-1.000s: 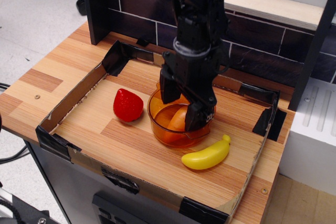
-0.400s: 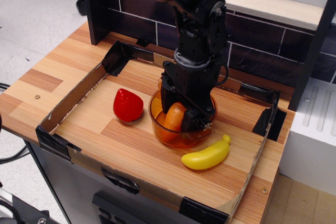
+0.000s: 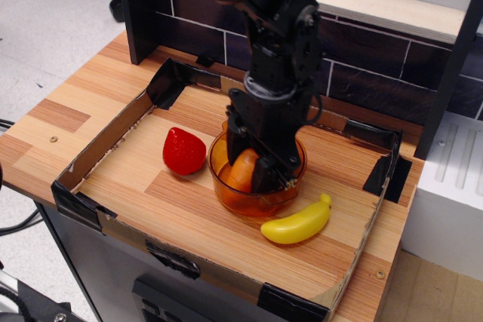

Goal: Take carrot out of pot

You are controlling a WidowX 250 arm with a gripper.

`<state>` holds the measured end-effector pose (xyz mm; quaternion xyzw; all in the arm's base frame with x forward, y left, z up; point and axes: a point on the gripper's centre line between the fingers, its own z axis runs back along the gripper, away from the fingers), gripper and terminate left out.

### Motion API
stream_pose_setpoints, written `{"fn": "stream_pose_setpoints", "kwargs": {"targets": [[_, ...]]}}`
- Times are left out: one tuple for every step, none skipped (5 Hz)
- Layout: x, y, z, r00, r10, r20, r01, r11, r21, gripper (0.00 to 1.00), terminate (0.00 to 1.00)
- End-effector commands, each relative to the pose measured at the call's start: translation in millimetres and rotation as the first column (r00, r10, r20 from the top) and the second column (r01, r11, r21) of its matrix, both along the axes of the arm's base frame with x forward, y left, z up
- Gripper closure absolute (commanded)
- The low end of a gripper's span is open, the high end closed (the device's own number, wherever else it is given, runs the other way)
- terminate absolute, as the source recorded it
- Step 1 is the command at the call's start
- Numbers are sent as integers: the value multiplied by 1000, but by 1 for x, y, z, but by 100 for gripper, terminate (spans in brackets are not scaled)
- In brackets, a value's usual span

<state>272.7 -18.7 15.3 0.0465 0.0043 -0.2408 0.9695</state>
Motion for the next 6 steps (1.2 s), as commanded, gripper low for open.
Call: {"fn": "stream_pose_setpoints", "kwargs": {"targets": [[7,-13,72,982,44,182,-38,999,-35,100,0],[18,-29,86,978,71,197,-58,996,-70,100,0],[38,-53,84,978,87,191,-72,994,-82,100,0],[53,-68,69,982,86,165,-76,995,-66,100,0],[62,-73,51,985,83,148,-76,996,-53,100,0],[62,-76,36,989,68,133,-65,997,-29,100,0]]}}
